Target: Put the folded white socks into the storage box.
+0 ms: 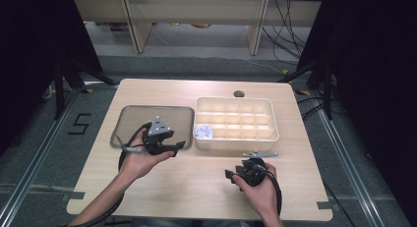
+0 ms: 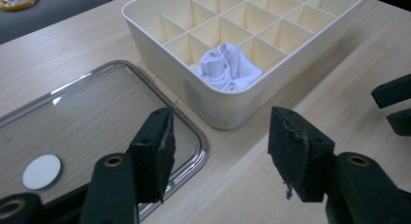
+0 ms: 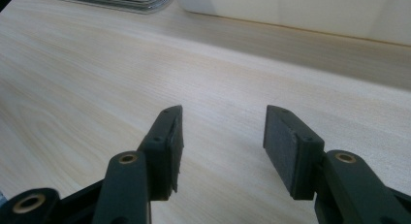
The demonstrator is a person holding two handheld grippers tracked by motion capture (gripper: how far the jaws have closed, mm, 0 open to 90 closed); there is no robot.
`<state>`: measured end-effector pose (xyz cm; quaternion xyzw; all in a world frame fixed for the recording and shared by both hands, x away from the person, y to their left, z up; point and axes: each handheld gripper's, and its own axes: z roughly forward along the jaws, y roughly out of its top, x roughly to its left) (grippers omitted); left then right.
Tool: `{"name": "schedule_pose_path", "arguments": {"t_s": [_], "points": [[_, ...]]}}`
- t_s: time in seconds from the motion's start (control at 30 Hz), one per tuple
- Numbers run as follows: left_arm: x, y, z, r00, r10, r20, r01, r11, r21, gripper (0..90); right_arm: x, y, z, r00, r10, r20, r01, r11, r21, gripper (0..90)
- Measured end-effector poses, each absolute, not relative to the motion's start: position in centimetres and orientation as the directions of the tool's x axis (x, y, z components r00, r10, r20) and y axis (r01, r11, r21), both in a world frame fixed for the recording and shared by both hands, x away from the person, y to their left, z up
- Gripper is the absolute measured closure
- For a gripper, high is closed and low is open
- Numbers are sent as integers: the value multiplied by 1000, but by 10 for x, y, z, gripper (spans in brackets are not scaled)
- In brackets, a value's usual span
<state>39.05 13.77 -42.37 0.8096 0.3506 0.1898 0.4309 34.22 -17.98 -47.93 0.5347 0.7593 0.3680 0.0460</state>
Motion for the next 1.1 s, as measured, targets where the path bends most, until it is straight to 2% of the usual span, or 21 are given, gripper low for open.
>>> {"name": "schedule_pose_path", "arguments": {"t_s": [0.17, 0.3, 0.33, 0.37, 0.4, 0.7, 1.1], "points": [[376, 146, -438, 676, 736, 14, 394, -378, 838, 424, 342, -180, -481, -426, 843, 329, 782, 160, 603, 494], [370, 152, -447, 656, 754, -24, 407, -327, 853, 425, 343, -180, -482, -434, 839, 328, 778, 165, 606, 493], [364, 155, -453, 638, 769, -35, 409, -300, 862, 425, 340, -176, -480, -395, 852, 345, 801, 135, 583, 492], [364, 155, -453, 638, 769, -35, 409, -300, 862, 425, 340, -176, -480, -395, 852, 345, 801, 135, 583, 492], [362, 156, -457, 637, 770, -44, 407, -288, 867, 425, 342, -179, -481, -430, 844, 320, 781, 170, 601, 492], [344, 162, -487, 587, 806, -79, 389, -195, 900, 423, 342, -179, -483, -438, 840, 320, 775, 172, 608, 491], [338, 162, -505, 598, 793, -117, 372, -145, 917, 413, 341, -178, -486, -436, 842, 318, 773, 169, 612, 493]]}}
